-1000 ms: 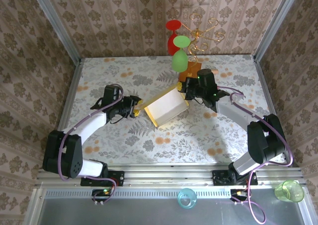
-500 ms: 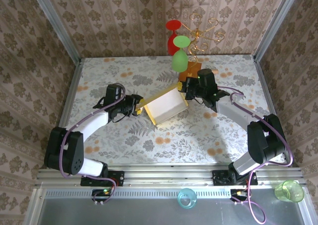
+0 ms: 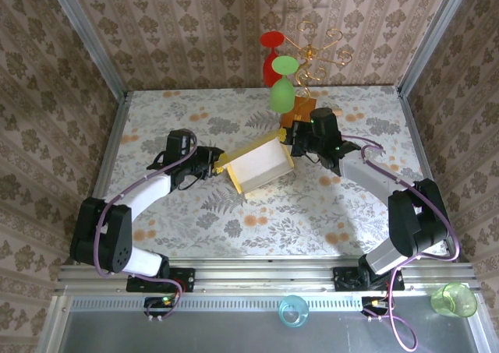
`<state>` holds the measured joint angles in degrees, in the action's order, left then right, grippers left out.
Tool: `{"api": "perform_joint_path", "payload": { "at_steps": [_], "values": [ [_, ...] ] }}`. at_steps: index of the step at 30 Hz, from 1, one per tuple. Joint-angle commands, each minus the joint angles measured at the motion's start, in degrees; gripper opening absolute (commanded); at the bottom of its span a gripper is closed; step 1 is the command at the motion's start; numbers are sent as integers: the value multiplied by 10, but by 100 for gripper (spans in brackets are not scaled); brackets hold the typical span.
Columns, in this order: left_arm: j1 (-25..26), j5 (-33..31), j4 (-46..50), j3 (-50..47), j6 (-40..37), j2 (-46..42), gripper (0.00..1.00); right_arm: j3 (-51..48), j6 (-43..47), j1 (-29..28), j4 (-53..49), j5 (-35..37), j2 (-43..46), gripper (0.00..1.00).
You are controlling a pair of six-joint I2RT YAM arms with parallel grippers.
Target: Fold the paper box
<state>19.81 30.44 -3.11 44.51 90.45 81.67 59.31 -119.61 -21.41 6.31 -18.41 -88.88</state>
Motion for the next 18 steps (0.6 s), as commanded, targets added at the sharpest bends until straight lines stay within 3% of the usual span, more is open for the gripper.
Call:
{"api": "perform_joint_path", "payload": {
  "at_steps": [1, 9, 15, 18],
  "values": [
    [8, 10, -20, 19, 6, 4, 27, 1, -98, -6, 13, -11, -5, 0],
    [6, 10, -21, 14, 6, 2, 17, 2, -99, -6, 14, -9, -7, 0],
    [0, 3, -21, 4, 6, 2, 0, -10, -93, -6, 13, -10, -4, 0],
    [-6, -1, -19, 5, 6, 3, 0, -22, -80, -6, 6, -15, -1, 0]
  ]
}}
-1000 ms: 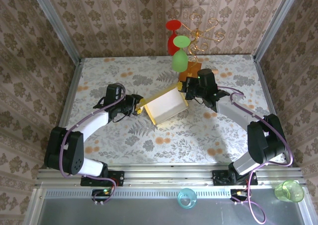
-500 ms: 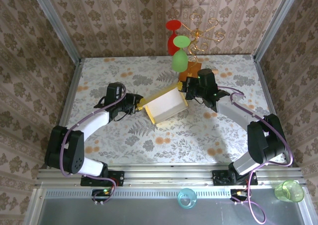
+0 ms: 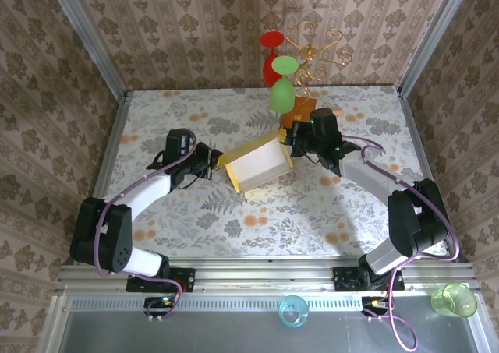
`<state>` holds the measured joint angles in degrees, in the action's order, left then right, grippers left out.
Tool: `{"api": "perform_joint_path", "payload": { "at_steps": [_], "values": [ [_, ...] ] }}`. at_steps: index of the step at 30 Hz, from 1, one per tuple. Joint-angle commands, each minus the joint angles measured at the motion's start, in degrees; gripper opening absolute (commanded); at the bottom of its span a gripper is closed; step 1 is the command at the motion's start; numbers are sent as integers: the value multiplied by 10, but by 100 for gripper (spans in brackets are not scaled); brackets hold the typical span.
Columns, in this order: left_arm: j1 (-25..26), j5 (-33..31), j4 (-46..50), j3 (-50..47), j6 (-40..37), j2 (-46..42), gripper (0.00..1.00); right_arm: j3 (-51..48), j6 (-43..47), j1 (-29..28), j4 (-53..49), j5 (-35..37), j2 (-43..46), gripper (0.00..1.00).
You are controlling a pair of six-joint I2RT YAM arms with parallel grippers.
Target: Fold the paper box
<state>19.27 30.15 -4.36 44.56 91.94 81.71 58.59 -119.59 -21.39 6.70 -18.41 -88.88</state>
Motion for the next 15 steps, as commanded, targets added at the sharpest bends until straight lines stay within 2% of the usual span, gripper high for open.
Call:
{"api": "perform_joint_path", "payload": {
  "at_steps": [1, 5, 9, 12, 15],
  "values": [
    [-4, 3, -3, 6, -11, 3, 0, -18, -74, -7, 2, -18, -1, 6],
    [-24, 13, 13, 11, -26, -1, 0, -9, 16, 4, -68, -24, 24, 38],
    [-48, 28, 42, 18, -49, -10, 0, 5, 147, 22, -176, -7, 74, 56],
    [-61, 36, 63, 24, -64, -13, 0, 11, 223, 34, -222, -4, 101, 58],
    [-66, 42, 67, 28, -68, -10, 0, 18, 292, 45, -250, -3, 105, 55]
  ]
}}
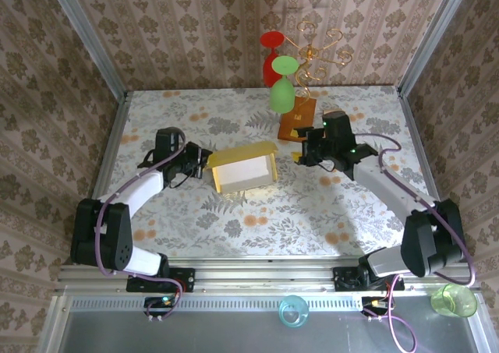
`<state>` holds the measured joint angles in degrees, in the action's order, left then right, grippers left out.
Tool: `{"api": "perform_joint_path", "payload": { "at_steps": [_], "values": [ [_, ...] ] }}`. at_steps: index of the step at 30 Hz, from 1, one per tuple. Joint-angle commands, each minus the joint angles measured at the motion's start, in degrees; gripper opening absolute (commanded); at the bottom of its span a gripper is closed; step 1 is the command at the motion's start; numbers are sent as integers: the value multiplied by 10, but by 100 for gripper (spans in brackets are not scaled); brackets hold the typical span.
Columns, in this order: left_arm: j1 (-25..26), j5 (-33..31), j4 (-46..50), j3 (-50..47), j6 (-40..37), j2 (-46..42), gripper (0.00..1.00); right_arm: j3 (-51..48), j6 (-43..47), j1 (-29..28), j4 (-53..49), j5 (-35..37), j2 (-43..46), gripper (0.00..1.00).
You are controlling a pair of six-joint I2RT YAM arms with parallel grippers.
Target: Fold the paper box
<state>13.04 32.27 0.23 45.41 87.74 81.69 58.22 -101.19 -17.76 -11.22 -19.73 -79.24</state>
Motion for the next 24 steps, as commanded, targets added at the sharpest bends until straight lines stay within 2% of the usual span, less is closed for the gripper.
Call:
{"api": "perform_joint_path", "payload": {
  "at_steps": [1, 3, 7, 10, 15, 20, 24],
  "values": [
    [-3, 23, 23, 22, -30, -8, 0, 27, 127, 15, -74, 3, 0, 53],
    [-4, 28, 25, 27, -31, -3, 0, 40, 143, 22, -58, -25, -38, 42],
    [-4, 29, 26, 30, -33, 1, 0, 88, 162, 17, -41, -45, -97, 34],
    [-4, 25, 28, 32, -34, -1, 0, 108, 167, 5, -53, -50, -123, 33],
    [-3, 24, 16, 28, -28, 2, 0, 98, 144, -12, -3, -57, -146, 33],
    [-2, 25, 15, 28, -28, 6, 0, 138, 167, -20, -31, -60, -171, 28],
    [-1, 21, 11, 28, -28, 8, 0, 113, 157, -26, -20, -64, -167, 28]
  ]
}}
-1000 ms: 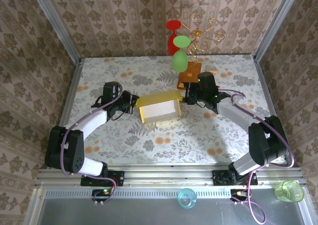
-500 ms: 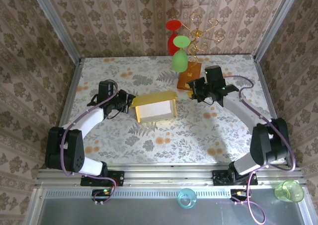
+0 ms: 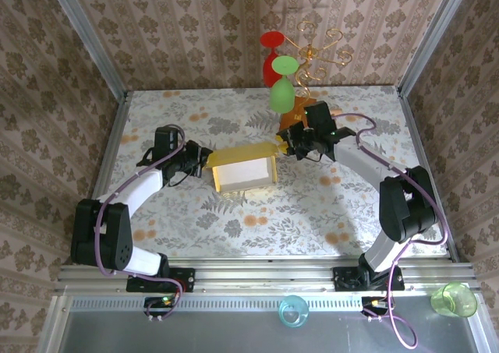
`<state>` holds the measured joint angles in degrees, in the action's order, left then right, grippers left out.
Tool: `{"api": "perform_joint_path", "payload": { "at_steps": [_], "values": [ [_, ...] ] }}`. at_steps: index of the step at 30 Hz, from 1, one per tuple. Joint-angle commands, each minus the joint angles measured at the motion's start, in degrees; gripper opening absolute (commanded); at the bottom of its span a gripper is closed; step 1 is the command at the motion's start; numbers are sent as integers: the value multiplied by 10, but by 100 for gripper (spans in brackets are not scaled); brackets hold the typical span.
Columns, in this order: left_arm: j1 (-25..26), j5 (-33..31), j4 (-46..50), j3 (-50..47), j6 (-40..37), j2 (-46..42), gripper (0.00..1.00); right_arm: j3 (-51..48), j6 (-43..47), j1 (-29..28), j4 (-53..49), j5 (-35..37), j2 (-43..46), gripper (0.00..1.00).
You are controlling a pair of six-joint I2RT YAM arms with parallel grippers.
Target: Fold the paper box
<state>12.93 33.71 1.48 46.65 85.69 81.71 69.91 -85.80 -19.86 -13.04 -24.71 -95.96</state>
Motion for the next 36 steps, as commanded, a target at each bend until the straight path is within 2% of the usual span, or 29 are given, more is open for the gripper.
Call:
{"api": "perform_joint_path", "payload": {
  "at_steps": [1, 15, 22, 36],
  "values": [
    [0, 7, -3, 16, -7, 10, 0, -10, -5, -8, 8, -18, 0, 28],
    [2, 7, -43, 0, 8, 29, 0, -9, -53, -43, 38, -31, -18, 28],
    [5, 6, -39, 12, 11, 26, 0, 10, -74, -54, 30, -36, -24, 22],
    [-1, 6, 10, 46, -14, 8, 0, 65, -54, -54, -38, -34, -14, 20]
  ]
}}
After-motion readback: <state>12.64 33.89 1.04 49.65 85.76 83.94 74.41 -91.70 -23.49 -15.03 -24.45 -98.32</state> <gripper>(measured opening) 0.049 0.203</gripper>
